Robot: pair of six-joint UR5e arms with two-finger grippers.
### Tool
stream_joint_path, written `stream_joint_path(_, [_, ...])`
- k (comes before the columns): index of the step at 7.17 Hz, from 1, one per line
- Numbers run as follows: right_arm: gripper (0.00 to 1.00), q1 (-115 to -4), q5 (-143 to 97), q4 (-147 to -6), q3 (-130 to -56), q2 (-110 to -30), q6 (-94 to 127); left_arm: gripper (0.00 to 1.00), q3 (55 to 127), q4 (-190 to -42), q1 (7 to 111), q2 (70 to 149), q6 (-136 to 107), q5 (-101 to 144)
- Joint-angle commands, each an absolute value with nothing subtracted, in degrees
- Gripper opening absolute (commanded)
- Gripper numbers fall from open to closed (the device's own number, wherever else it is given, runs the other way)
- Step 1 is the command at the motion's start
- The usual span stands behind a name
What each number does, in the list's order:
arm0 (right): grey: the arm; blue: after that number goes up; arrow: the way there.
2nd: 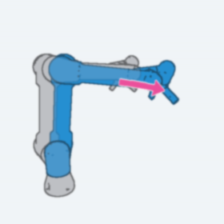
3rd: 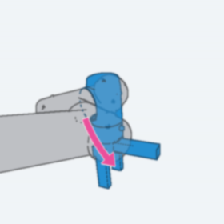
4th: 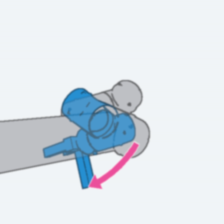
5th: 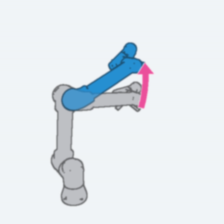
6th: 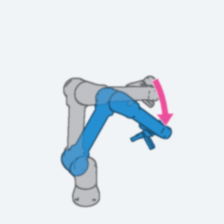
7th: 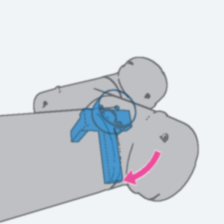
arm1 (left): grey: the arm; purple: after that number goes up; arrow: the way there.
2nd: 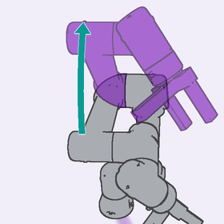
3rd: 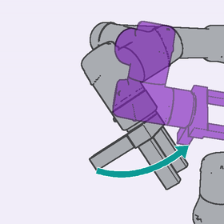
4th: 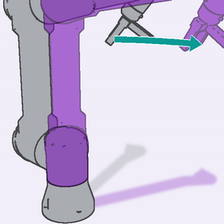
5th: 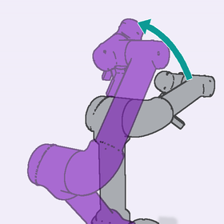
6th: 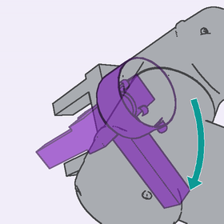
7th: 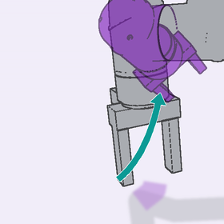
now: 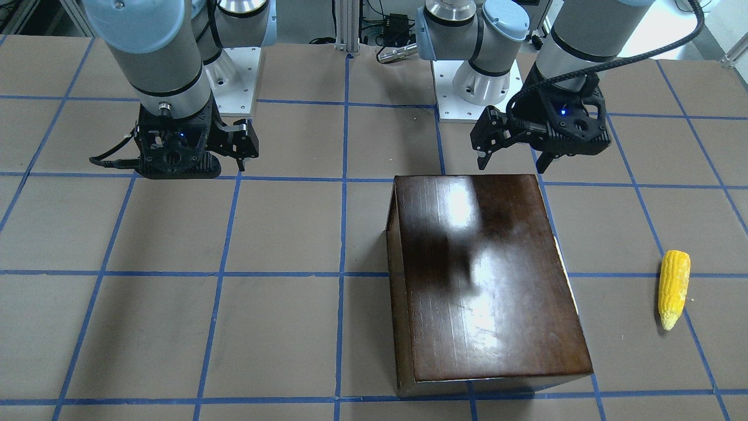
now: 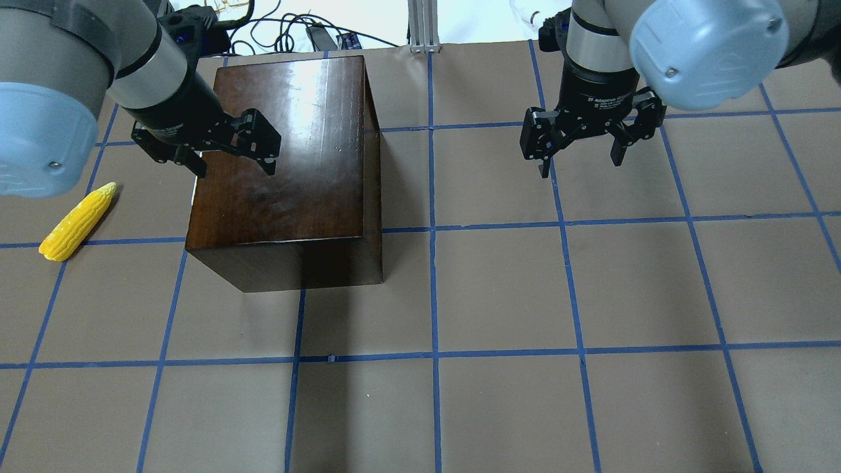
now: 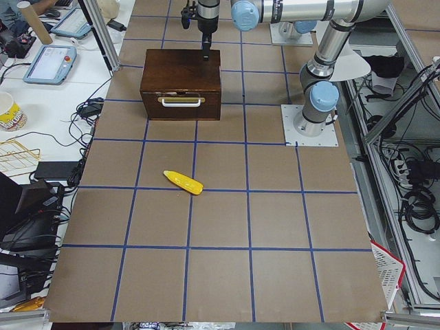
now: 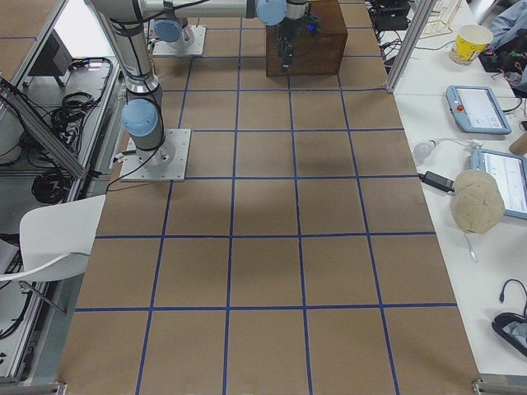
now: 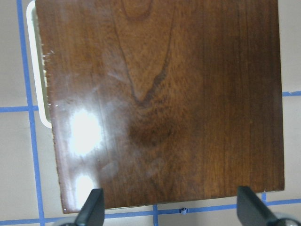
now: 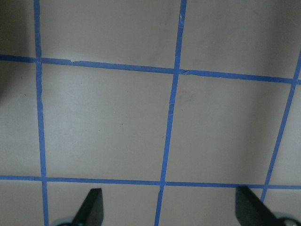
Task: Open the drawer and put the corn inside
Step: 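Swing the left gripper out beside the cabinet toward the drawer handle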
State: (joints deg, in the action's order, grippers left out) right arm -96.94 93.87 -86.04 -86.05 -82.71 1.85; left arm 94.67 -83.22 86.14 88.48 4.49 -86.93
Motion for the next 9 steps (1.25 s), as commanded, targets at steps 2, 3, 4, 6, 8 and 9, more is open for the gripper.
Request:
stream_joint_path(2, [1.0,-96.94,93.87,-86.04,-86.04,-82.71,1.85,1.0,92.3,-83.23,80.7,89.12,9.57,-86.84])
stream_joint_path(3, [1.0,-96.94,93.87,-86.04,-86.04,-82.71,1.85,1.0,91.94,-83.23,78.94,89.47,12.1,-86.84])
stream_joint_path(4, [1.0,-96.94,93.87,-86.04,-86.04,-82.71,1.85,1.0,92.11,-83.23,75.97,89.91,15.44,-86.66])
stream_joint_path(6, [1.0,-96.94,93.87,-86.04,-86.04,-82.71,1.85,1.0,92.72,-82.71,69.64,91.83,21.07,-80.89])
stream_joint_path(8, [1.0,-96.94,93.87,-86.04,-86.04,-82.71,1.85,1.0,92.73,-81.92,66.55,95.08,28.19,-81.04])
stream_joint_path(9, [1.0,-96.94,93.87,-86.04,-86.04,-82.71,1.85,1.0,92.38,-81.22,65.14,96.49,28.3,-80.95])
